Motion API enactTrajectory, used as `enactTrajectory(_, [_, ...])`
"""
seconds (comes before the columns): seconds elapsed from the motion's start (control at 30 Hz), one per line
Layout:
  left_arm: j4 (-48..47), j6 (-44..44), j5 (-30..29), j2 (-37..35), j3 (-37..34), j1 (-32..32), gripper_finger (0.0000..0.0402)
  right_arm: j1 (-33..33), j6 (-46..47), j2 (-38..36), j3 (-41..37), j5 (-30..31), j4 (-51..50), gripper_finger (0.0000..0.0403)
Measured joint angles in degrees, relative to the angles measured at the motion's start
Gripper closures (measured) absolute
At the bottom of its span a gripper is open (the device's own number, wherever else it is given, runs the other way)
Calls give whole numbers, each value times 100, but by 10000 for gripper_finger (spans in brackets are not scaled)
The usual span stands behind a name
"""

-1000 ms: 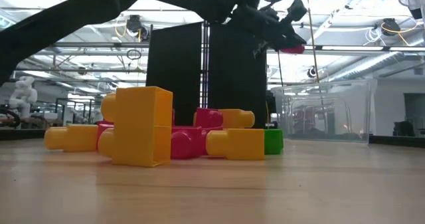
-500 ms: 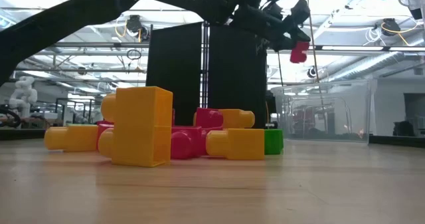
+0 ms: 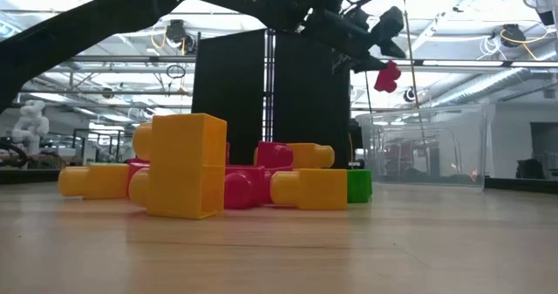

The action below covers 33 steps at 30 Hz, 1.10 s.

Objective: Sort blocks
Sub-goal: Put the red game piece into the top transparent bin

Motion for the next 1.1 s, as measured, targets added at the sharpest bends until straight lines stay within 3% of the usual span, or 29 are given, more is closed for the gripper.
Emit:
enactTrajectory(0.17, [-191, -658, 451, -12, -1, 115, 242, 0, 131, 0, 0, -2, 0, 195])
enactTrajectory(0.43, [-500, -1148, 490, -13, -5, 183, 242, 0, 214, 0, 0, -4, 0, 195])
enactTrajectory(0.83, [-451, -1425, 419, -13, -5, 190, 242, 0, 313, 0, 0, -4, 0, 195])
enactTrajectory(1.0, [-435, -929, 366, -35, -5, 150, 242, 0, 315, 0, 0, -4, 0, 195])
enactTrajectory(1.1, [-480, -1061, 365, -24, -5, 160, 242, 0, 321, 0, 0, -11, 0, 195])
